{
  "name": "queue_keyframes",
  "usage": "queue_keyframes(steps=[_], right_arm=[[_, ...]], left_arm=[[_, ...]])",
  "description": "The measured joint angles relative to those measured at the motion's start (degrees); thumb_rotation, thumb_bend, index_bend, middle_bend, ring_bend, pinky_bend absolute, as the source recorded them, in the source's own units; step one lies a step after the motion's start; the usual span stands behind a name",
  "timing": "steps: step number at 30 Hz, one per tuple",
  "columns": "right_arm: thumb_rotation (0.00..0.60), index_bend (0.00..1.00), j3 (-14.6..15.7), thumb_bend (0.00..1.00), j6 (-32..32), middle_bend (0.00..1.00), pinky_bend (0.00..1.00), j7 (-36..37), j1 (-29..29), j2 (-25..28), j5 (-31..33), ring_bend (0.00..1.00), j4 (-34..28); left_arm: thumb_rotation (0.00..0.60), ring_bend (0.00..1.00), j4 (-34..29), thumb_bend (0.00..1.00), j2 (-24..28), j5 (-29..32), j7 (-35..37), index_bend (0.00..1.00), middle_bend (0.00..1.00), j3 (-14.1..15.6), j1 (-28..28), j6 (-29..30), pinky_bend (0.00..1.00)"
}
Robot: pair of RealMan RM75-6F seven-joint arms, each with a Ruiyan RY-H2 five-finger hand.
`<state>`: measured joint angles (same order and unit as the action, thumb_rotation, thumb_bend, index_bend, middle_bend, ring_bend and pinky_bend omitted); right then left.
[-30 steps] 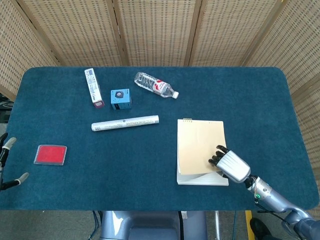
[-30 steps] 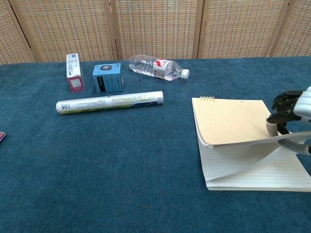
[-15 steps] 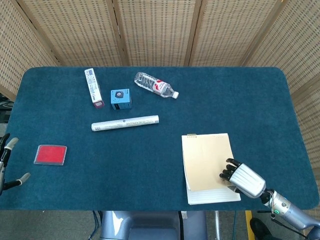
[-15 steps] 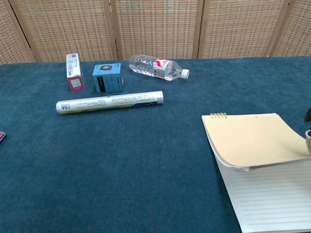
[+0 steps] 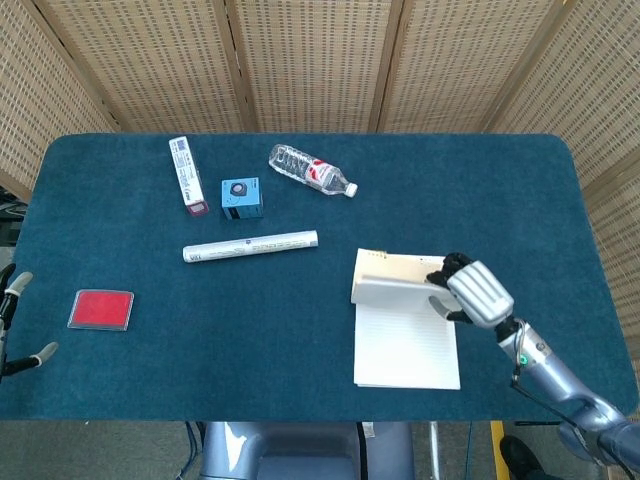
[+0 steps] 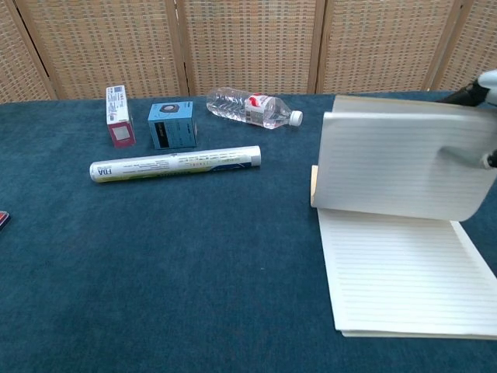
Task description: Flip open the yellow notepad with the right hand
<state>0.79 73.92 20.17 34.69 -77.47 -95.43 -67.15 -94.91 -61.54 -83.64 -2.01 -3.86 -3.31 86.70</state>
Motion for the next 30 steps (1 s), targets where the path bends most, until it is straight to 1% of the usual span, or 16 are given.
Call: queue_keyframes(steps=[5, 7, 9, 12, 16, 17, 18, 19, 20, 21, 22, 23, 26, 28, 30], right_arm=[[0.6, 0.67, -5.77, 0.64, -12.71, 0.63, 0.3, -3.12, 5.23, 0.59, 9.76, 0.52, -1.24], [0.6, 0.67, -7.93, 0.65, -18.4, 0.63, 0.3, -5.0, 7.72, 0.52, 13.95, 0.52, -0.59], [0.6, 0.67, -10.09, 0.65, -24.27, 0.63, 0.3, -7.41, 10.49, 0.08, 18.63, 0.52, 1.4], [0.6, 0.67, -13.17, 0.65, -31.77, 0.63, 0.3, -11.01, 14.45, -1.16, 26.09, 0.52, 6.68], [0.6, 0.67, -16.64, 0.65, -37.68, 0.63, 0.3, -14.61, 18.81, -3.69, 35.02, 0.52, 15.9], [0.6, 0.67, -17.58, 0.63, -39.1, 0.61, 0.3, -15.49, 20.04, -4.75, 37.43, 0.52, 19.13], [0.6, 0.59, -18.24, 0.52, -40.19, 0.52, 0.28, -16.1, 20.93, -5.59, 39.07, 0.45, 21.64], [0.6, 0.4, -18.86, 0.34, -41.29, 0.34, 0.22, -16.69, 21.81, -6.46, 40.43, 0.3, 24.16], [0.6, 0.27, -19.63, 0.21, -42.76, 0.22, 0.17, -17.44, 22.94, -7.63, 41.86, 0.2, 27.48], [0.6, 0.09, -20.09, 0.05, -43.91, 0.06, 0.08, -17.99, 23.71, -8.51, 42.75, 0.06, 29.93], [0.6, 0.02, -20.44, 0.01, -45.22, 0.01, 0.04, -18.51, 24.43, -9.39, 43.54, 0.01, 32.35], [0.6, 0.0, -20.7, 0.0, -46.77, 0.0, 0.01, -19.0, 25.07, -10.22, 44.28, 0.0, 34.73], [0.6, 0.0, -21.34, 0.0, -53.11, 0.0, 0.0, -20.84, 27.05, -13.45, 46.93, 0.0, 42.99], [0.6, 0.0, -21.48, 0.0, -55.17, 0.0, 0.0, -21.86, 27.69, -15.48, 47.91, 0.0, 47.05], [0.6, 0.0, -21.54, 0.0, -55.76, 0.0, 0.0, -22.85, 28.02, -18.0, 48.5, 0.0, 51.05]], left_arm=[[0.6, 0.0, 0.0, 0.0, 0.1, 2.88, -0.21, 0.0, 0.0, -0.97, -1.11, -2.56, 0.0], [0.6, 0.0, 0.05, 0.0, 0.07, 4.17, -0.43, 0.0, 0.0, -1.46, -1.57, -3.48, 0.0], [0.6, 0.0, 0.13, 0.0, -0.05, 5.85, -0.83, 0.0, 0.0, -2.03, -2.04, -4.46, 0.0], [0.6, 0.0, 0.31, 0.0, -0.35, 8.74, -1.71, 0.0, 0.0, -2.89, -2.77, -6.06, 0.0], [0.6, 0.0, 0.74, 0.0, -1.04, 12.27, -3.58, 0.0, 0.0, -3.92, -3.81, -8.02, 0.0], [0.6, 0.0, 0.84, 0.0, -1.25, 13.04, -4.13, 0.0, 0.0, -4.14, -4.08, -8.46, 0.0], [0.6, 0.0, 1.03, 0.0, -1.62, 14.21, -5.08, 0.0, 0.0, -4.48, -4.56, -9.2, 0.0], [0.6, 0.0, 1.11, 0.0, -1.78, 14.62, -5.43, 0.0, 0.0, -4.6, -4.76, -9.49, 0.0], [0.6, 0.0, 1.24, 0.0, -2.0, 15.13, -5.88, 0.0, 0.0, -4.77, -5.05, -9.9, 0.0], [0.6, 0.0, 1.43, 0.0, -2.21, 15.66, -6.41, 0.0, 0.0, -4.93, -5.36, -10.34, 0.0], [0.6, 0.0, 1.56, 0.0, -2.37, 16.08, -6.77, 0.0, 0.0, -5.03, -5.59, -10.64, 0.0], [0.6, 0.0, 1.71, 0.0, -2.53, 16.53, -7.13, 0.0, 0.0, -5.15, -5.83, -10.95, 0.0], [0.6, 0.0, 2.12, 0.0, -3.02, 17.76, -8.1, 0.0, 0.0, -5.43, -6.53, -11.84, 0.0], [0.6, 0.0, 2.24, 0.0, -3.22, 17.97, -8.46, 0.0, 0.0, -5.45, -6.82, -12.12, 0.0], [0.6, 0.0, 2.29, 0.0, -3.31, 18.11, -8.62, 0.0, 0.0, -5.44, -6.95, -12.19, 0.0]])
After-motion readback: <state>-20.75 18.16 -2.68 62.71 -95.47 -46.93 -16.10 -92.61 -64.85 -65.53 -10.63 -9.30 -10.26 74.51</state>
